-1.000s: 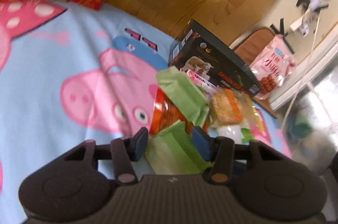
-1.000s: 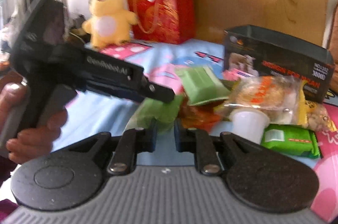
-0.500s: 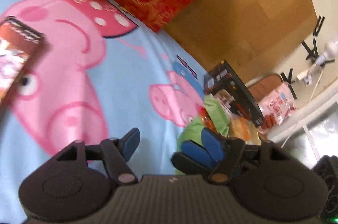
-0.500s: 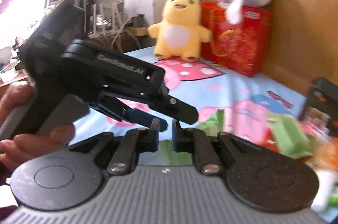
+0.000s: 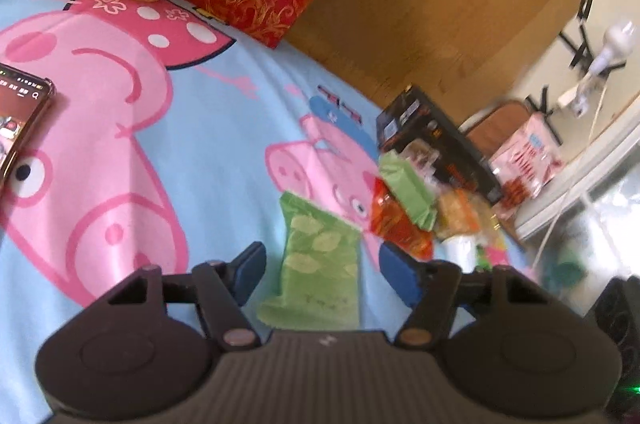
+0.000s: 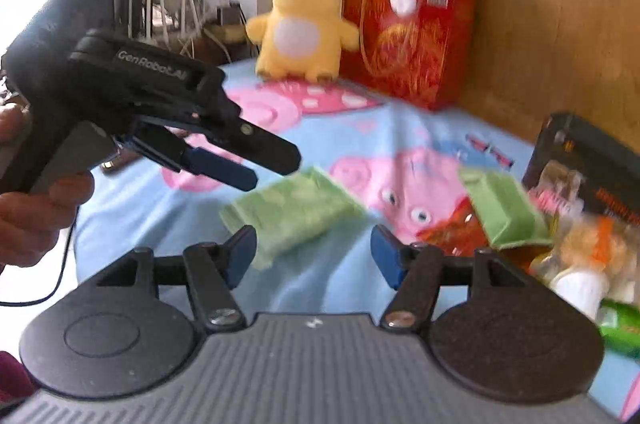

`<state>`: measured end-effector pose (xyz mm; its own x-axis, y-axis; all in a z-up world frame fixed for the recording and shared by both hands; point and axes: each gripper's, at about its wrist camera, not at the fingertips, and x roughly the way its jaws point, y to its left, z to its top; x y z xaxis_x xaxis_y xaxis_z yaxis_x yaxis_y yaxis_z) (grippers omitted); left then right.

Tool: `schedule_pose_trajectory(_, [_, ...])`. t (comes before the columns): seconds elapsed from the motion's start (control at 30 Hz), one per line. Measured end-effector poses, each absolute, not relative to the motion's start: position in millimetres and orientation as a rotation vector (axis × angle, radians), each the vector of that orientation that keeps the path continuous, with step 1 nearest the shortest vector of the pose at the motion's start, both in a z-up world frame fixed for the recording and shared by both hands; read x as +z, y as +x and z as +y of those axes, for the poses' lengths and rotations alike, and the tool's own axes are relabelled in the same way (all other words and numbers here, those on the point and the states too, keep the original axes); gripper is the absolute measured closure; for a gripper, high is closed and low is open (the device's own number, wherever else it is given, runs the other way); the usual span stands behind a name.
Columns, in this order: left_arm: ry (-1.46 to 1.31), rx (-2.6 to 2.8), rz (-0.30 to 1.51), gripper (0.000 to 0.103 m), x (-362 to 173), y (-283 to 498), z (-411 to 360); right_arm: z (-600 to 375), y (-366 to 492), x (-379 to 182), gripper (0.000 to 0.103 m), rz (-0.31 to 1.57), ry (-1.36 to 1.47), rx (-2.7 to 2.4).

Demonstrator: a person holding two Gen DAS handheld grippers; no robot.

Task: Organize snacks
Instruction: 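Reach the left tool to the light green pastry packet and grasp it, then carry the green packet with the left tool into the black tin box, release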

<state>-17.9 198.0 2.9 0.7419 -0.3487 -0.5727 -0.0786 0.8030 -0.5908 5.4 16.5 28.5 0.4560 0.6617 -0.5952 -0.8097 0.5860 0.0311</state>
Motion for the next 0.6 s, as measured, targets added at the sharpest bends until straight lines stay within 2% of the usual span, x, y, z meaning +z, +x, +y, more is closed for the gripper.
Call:
schedule_pose_trajectory(0.03, [-0.627, -0.156, 0.743, 0.051, 0.8, -17.7, 195.5, 21.7, 5.8, 25.8, 0.037, 0.618, -0.286, 0.933])
schedule_pose_trajectory(0.13, [-0.615, -0.16, 0.753, 0.058, -2.3, -21.7, 185.4, 38.1, 3.8, 17.0, 0.038, 0.646, -0.318, 0.97])
schedule_pose_trajectory(0.2, [-0.596, -0.165, 0.76, 0.059, -1.2, -23.4, 174.4, 44.1, -3.9, 13.8, 0.04, 0.642, -0.344, 0.979])
schedule_pose_trajectory(0.33, [-0.551, -0.246, 0.797, 0.059, 0.2, -15.3, 140.0, 26.4, -8.7, 20.8, 0.054, 0.619, -0.341, 0.936])
schedule_pose_trajectory(0.6, [-0.365, -0.47, 0.865, 0.056, 7.9, 2.2, 35.1, -74.1, -26.4, 26.1, 0.056, 0.648, -0.295, 0.763])
